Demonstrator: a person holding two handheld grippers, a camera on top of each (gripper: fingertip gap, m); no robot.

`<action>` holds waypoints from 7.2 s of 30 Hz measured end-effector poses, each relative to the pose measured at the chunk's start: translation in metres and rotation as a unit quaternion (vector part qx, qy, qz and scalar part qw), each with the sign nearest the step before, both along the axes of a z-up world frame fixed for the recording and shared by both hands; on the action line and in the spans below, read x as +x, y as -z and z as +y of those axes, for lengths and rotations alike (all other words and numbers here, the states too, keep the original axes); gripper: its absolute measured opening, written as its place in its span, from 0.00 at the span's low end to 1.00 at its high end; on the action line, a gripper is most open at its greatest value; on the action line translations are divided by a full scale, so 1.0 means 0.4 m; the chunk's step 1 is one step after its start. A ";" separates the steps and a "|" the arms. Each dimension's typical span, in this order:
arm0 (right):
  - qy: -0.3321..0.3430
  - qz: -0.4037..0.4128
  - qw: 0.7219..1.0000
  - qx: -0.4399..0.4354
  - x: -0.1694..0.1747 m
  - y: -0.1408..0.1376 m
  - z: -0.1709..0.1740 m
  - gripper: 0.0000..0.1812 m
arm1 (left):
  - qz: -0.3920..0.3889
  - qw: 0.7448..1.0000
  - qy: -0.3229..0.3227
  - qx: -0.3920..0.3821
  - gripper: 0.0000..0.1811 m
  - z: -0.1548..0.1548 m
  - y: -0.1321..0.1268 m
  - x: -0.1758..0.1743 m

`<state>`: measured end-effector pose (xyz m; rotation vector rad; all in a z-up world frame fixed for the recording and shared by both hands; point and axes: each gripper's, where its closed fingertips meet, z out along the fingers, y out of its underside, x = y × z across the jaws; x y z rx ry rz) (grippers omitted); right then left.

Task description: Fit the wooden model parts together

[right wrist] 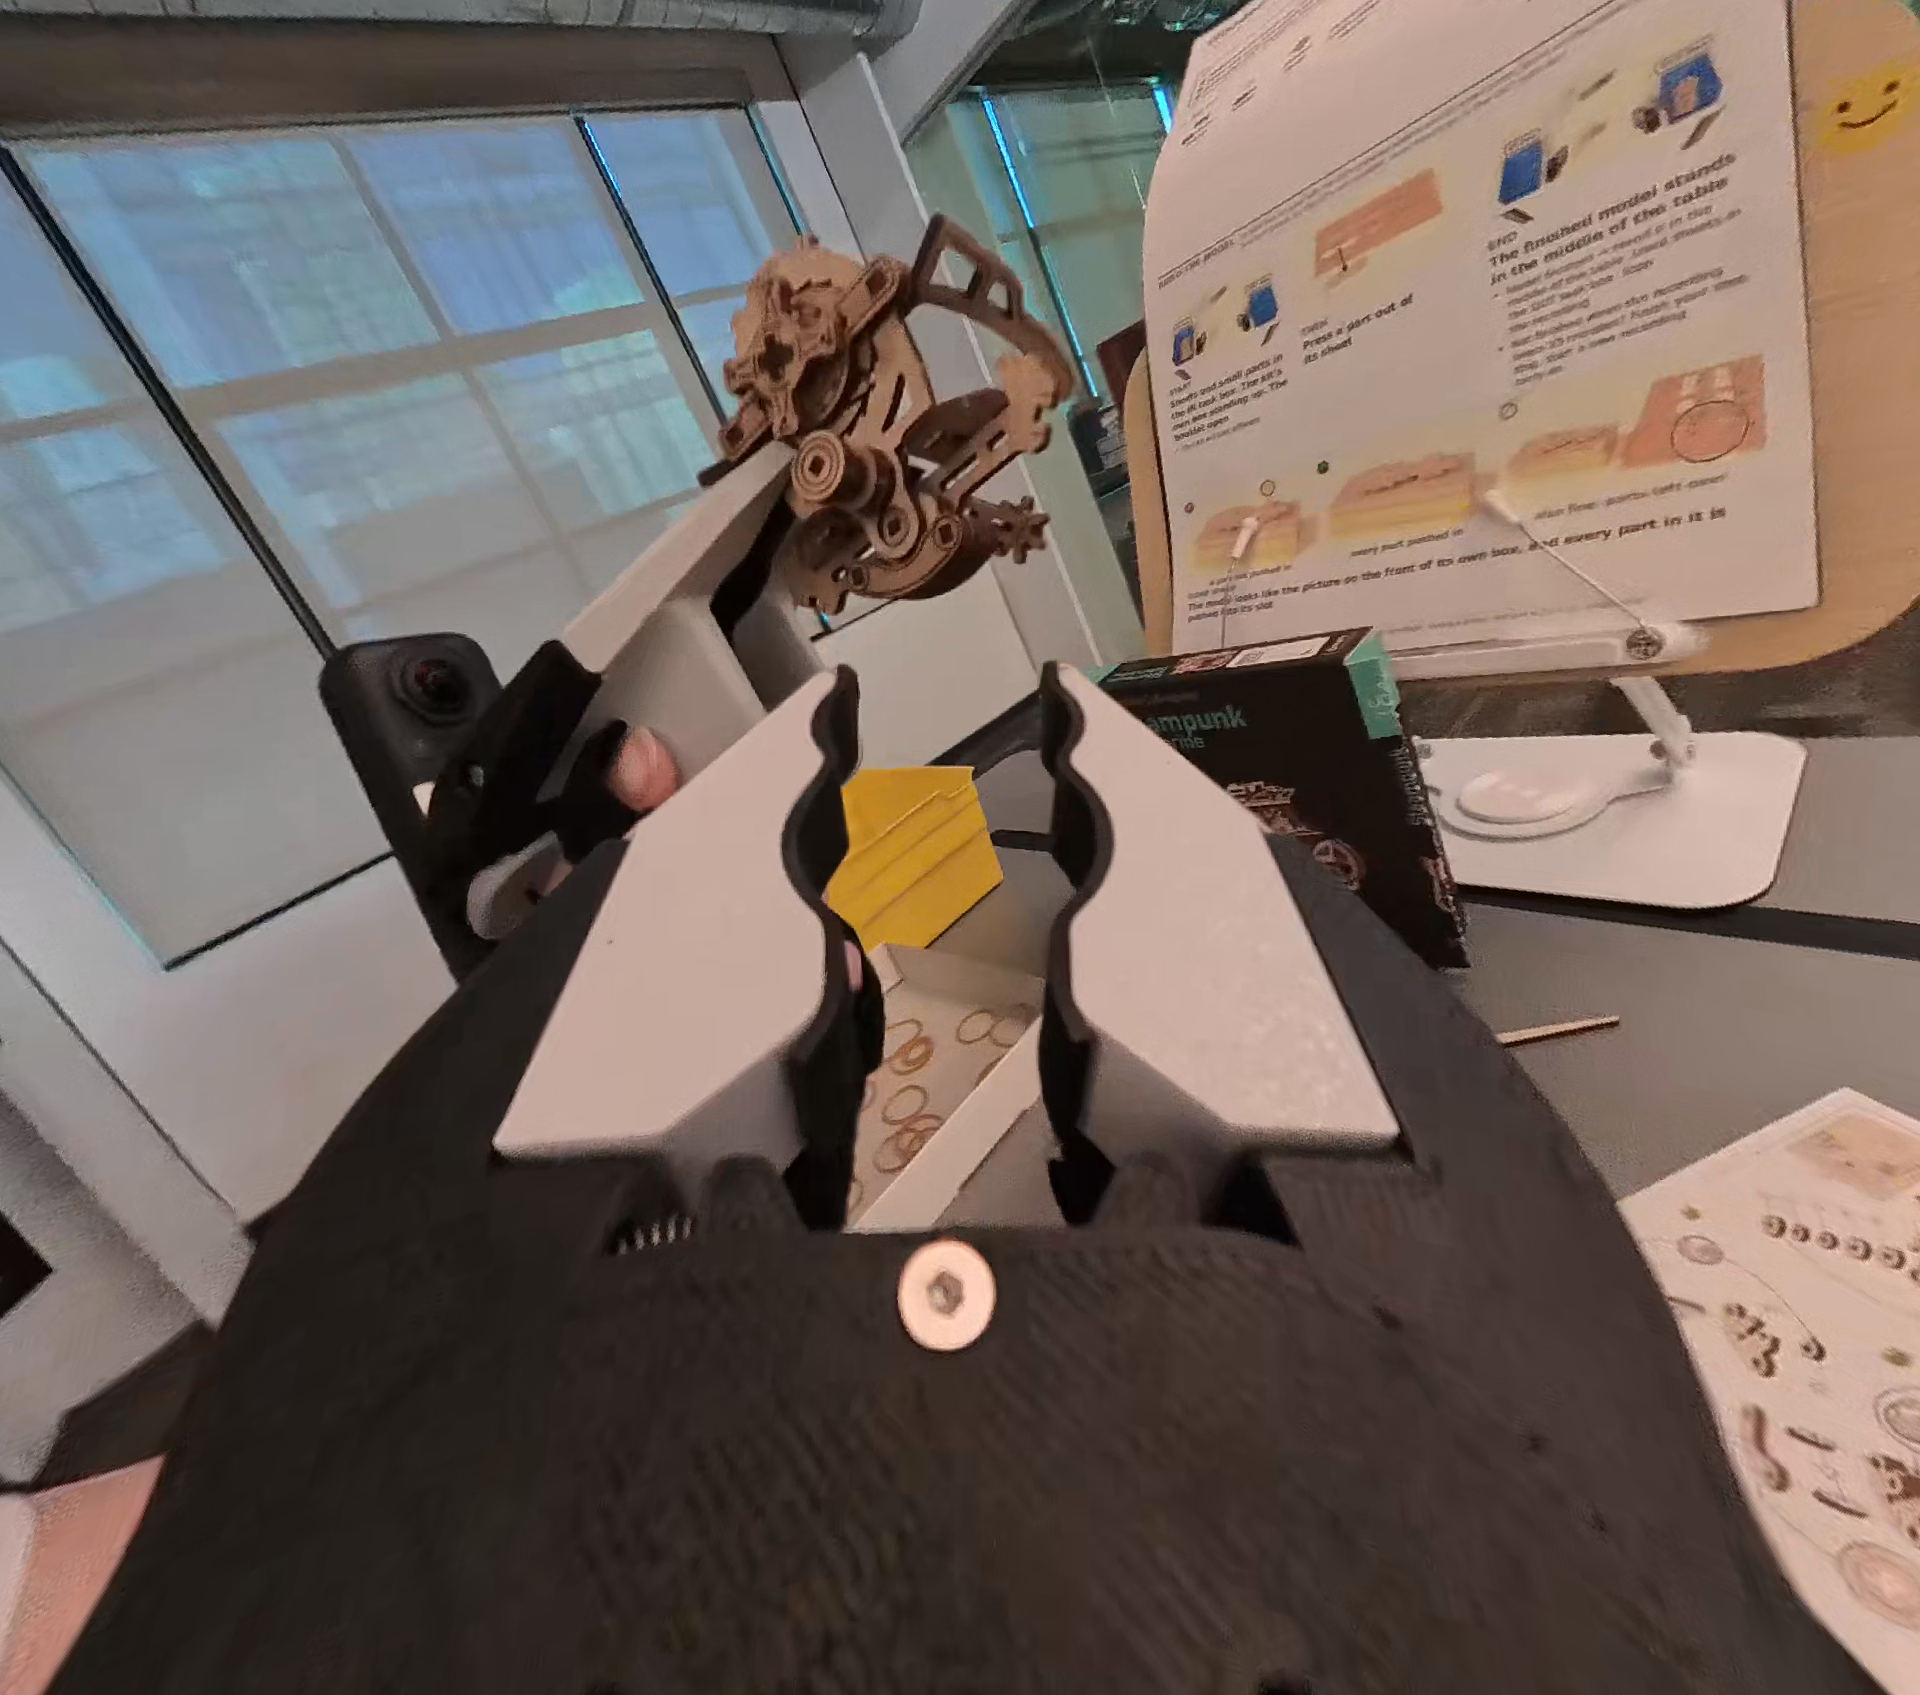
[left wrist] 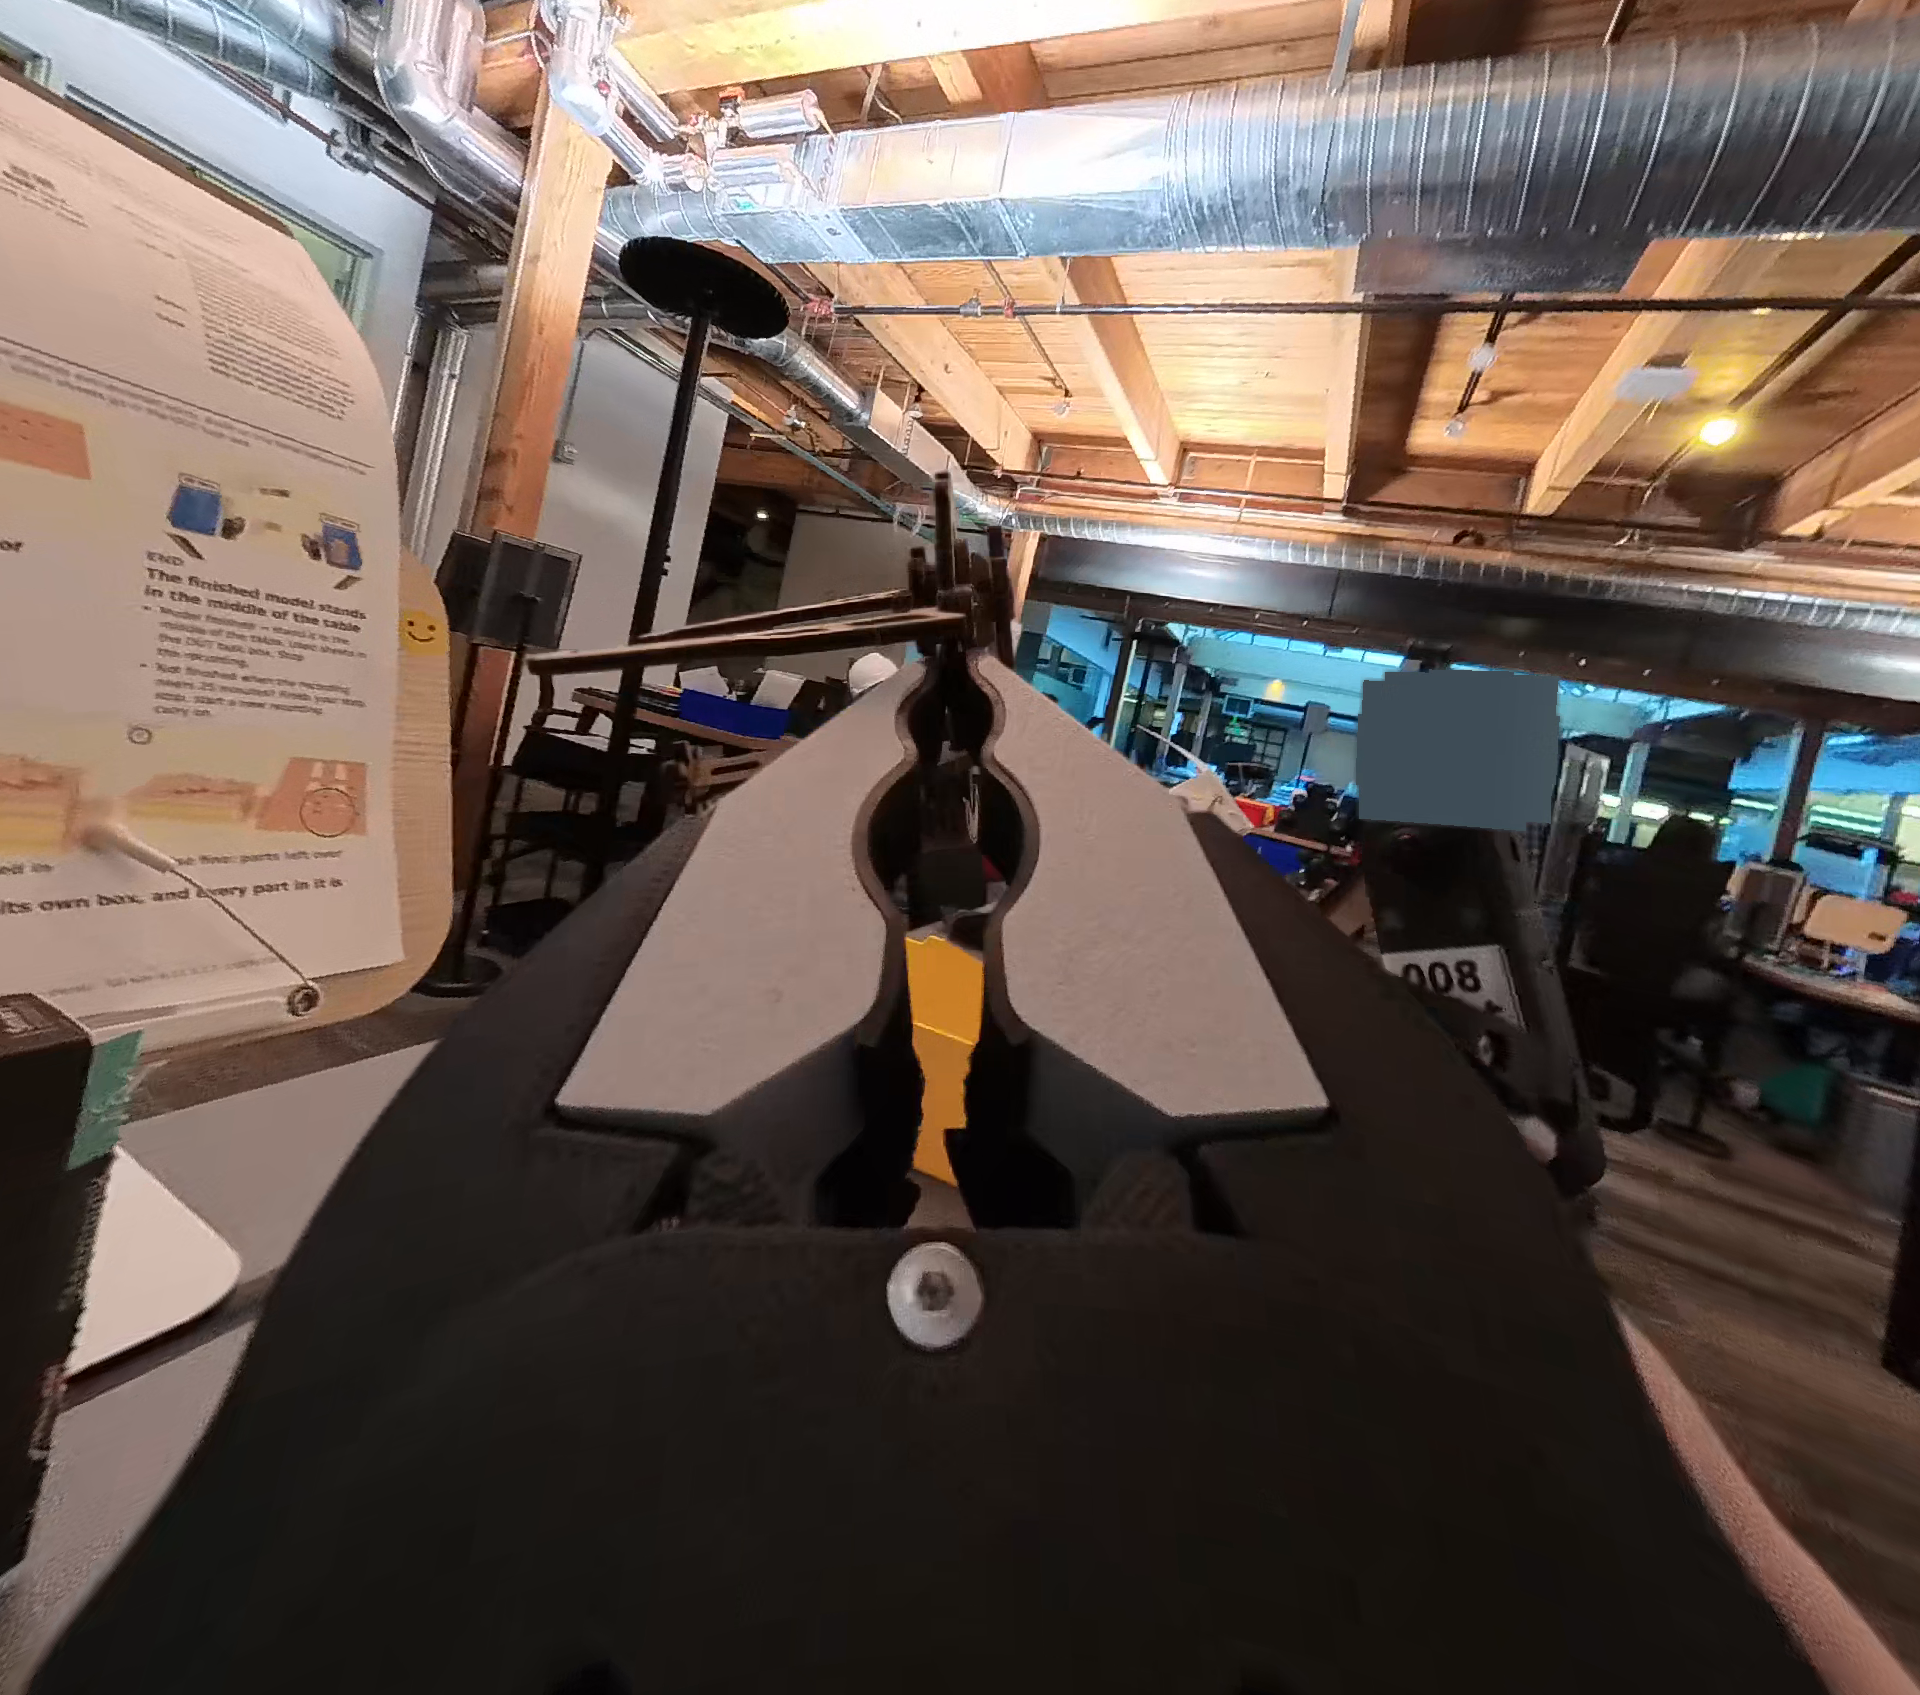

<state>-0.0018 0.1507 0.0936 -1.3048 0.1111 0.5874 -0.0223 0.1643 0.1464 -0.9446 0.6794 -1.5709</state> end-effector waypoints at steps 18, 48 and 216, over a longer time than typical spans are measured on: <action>0.097 -0.202 0.974 0.020 -0.006 -0.035 -0.009 0.20 | 0.024 0.999 0.021 0.023 0.00 -0.033 0.012 0.024; 0.131 -0.275 0.952 0.031 0.024 -0.034 -0.045 0.24 | 0.037 0.998 0.049 0.024 0.00 -0.056 0.020 0.041; -0.015 -0.460 0.888 0.015 -0.002 0.032 -0.127 0.37 | 0.339 0.909 0.138 0.197 0.01 -0.114 0.161 0.053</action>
